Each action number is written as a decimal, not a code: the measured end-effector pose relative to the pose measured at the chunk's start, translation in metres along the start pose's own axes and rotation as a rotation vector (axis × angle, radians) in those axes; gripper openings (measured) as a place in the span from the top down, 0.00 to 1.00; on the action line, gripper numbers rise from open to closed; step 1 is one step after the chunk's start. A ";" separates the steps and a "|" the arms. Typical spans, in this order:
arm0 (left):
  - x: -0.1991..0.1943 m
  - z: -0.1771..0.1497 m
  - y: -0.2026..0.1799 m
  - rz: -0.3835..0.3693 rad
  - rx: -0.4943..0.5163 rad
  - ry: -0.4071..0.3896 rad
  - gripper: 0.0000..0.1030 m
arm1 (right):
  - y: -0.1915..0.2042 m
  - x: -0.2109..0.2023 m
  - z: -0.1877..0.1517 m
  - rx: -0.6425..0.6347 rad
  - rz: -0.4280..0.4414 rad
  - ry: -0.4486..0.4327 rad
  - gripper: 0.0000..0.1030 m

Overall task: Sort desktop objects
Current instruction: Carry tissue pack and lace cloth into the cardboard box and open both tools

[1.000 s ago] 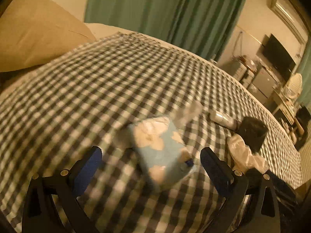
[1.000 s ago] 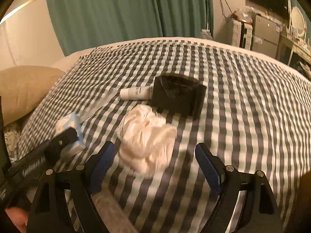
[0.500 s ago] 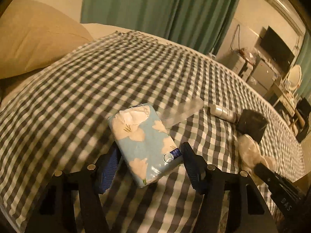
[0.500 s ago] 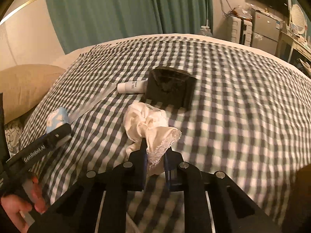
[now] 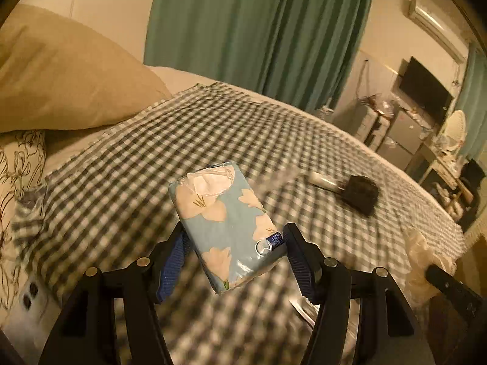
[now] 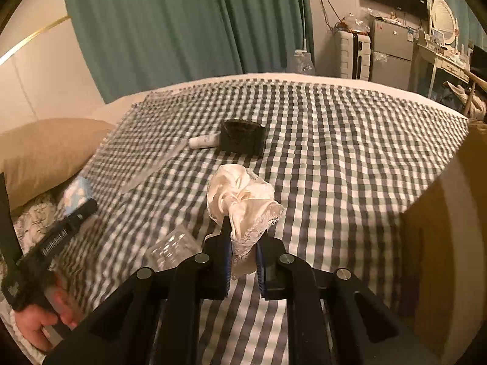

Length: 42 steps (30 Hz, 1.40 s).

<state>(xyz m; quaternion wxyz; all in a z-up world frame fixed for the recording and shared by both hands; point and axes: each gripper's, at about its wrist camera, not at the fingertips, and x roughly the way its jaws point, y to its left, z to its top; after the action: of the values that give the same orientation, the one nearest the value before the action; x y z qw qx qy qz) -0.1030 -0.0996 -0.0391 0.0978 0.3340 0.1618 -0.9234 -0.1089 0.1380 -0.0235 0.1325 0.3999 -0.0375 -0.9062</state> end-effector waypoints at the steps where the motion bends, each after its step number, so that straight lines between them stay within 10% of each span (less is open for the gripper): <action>1: -0.007 -0.001 -0.005 -0.012 0.005 -0.003 0.37 | 0.000 -0.010 -0.002 -0.001 -0.001 -0.013 0.88; 18: -0.138 -0.012 -0.179 -0.430 0.239 -0.034 0.37 | -0.091 -0.191 0.001 0.161 -0.116 -0.245 0.88; 36: -0.128 -0.075 -0.342 -0.638 0.513 0.137 0.37 | -0.219 -0.197 -0.035 0.309 -0.305 -0.200 0.85; 40: -0.116 -0.087 -0.351 -0.617 0.556 0.165 0.31 | -0.230 -0.198 -0.036 0.328 -0.364 -0.218 0.43; 42: -0.111 -0.089 -0.349 -0.621 0.562 0.186 0.19 | -0.231 -0.203 -0.038 0.348 -0.341 -0.246 0.40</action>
<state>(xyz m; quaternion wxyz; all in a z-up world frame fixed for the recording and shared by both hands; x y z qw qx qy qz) -0.0675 0.2652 0.0500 -0.2946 0.3648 0.0047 -0.8832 0.0013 0.4165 0.0561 -0.0985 0.3041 -0.1408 -0.9370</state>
